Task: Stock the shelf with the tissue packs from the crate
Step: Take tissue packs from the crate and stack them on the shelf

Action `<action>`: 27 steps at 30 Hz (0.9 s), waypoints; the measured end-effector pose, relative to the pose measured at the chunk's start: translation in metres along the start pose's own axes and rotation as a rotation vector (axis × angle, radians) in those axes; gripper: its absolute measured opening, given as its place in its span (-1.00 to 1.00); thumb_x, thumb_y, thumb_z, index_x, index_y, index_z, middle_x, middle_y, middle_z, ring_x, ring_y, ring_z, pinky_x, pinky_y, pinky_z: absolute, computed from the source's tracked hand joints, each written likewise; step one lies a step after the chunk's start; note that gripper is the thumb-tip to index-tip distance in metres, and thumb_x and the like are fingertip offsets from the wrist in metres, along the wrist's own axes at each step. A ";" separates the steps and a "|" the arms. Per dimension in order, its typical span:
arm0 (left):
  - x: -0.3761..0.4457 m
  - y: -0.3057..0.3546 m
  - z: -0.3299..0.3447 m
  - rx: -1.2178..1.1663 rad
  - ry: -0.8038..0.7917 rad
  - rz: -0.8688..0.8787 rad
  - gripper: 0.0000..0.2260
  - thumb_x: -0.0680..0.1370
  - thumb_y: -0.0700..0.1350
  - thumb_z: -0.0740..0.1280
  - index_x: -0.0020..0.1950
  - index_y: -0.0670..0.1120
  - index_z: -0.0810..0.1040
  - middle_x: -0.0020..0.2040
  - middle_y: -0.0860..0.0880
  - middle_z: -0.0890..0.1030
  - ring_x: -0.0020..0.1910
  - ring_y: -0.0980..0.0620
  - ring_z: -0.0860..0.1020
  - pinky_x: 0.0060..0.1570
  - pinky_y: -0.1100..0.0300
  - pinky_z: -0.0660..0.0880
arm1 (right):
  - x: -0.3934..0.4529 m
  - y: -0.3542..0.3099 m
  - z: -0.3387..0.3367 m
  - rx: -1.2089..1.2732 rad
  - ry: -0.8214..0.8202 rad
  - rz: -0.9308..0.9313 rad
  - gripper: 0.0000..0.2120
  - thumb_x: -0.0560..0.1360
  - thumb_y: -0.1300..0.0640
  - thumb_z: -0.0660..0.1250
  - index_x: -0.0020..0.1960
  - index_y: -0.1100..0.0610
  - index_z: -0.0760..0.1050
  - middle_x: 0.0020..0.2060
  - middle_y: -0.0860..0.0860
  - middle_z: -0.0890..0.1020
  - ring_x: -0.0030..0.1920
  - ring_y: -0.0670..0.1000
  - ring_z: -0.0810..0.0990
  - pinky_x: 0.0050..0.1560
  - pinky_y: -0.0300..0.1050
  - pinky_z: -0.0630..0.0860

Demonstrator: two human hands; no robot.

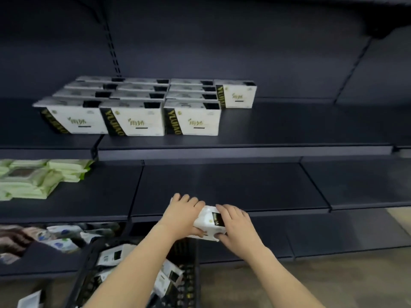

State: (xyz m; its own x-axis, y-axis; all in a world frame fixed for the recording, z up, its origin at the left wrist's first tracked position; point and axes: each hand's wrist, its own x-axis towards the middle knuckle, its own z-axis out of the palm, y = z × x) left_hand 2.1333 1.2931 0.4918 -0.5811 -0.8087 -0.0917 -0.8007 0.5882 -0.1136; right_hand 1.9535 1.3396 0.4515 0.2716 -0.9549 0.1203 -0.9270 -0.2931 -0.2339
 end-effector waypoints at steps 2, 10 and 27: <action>0.006 0.015 -0.017 0.022 0.039 0.010 -0.27 0.43 0.31 0.30 0.46 -0.02 0.19 0.34 0.03 0.37 0.27 -0.02 0.34 0.23 0.06 0.19 | -0.008 0.011 -0.024 0.043 -0.021 -0.015 -0.37 0.44 0.06 0.37 0.44 0.13 0.21 0.28 0.02 0.37 0.27 0.05 0.38 0.32 -0.07 0.29; 0.028 0.078 -0.077 0.106 0.205 0.045 -0.30 0.47 0.25 0.30 0.47 -0.04 0.15 0.34 0.01 0.35 0.24 -0.03 0.36 0.19 0.08 0.24 | -0.038 0.062 -0.098 0.060 0.076 -0.022 -0.43 0.48 0.19 0.32 0.42 0.13 0.17 0.27 0.01 0.28 0.18 0.00 0.35 0.12 -0.25 0.36; 0.128 0.094 -0.205 0.226 0.388 -0.006 -0.25 0.52 0.26 0.22 0.53 -0.12 0.03 0.42 -0.06 0.29 0.33 -0.08 0.32 0.27 0.03 0.24 | -0.007 0.151 -0.209 -0.087 0.418 0.148 -0.28 0.47 0.08 0.38 0.51 0.17 0.11 0.47 0.13 0.20 0.43 0.13 0.24 0.38 -0.03 0.23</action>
State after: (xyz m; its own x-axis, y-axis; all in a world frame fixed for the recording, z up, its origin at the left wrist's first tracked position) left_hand 1.9542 1.2435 0.6721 -0.6224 -0.7299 0.2826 -0.7776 0.5354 -0.3298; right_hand 1.7581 1.3120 0.6170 0.0232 -0.8797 0.4750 -0.9711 -0.1326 -0.1982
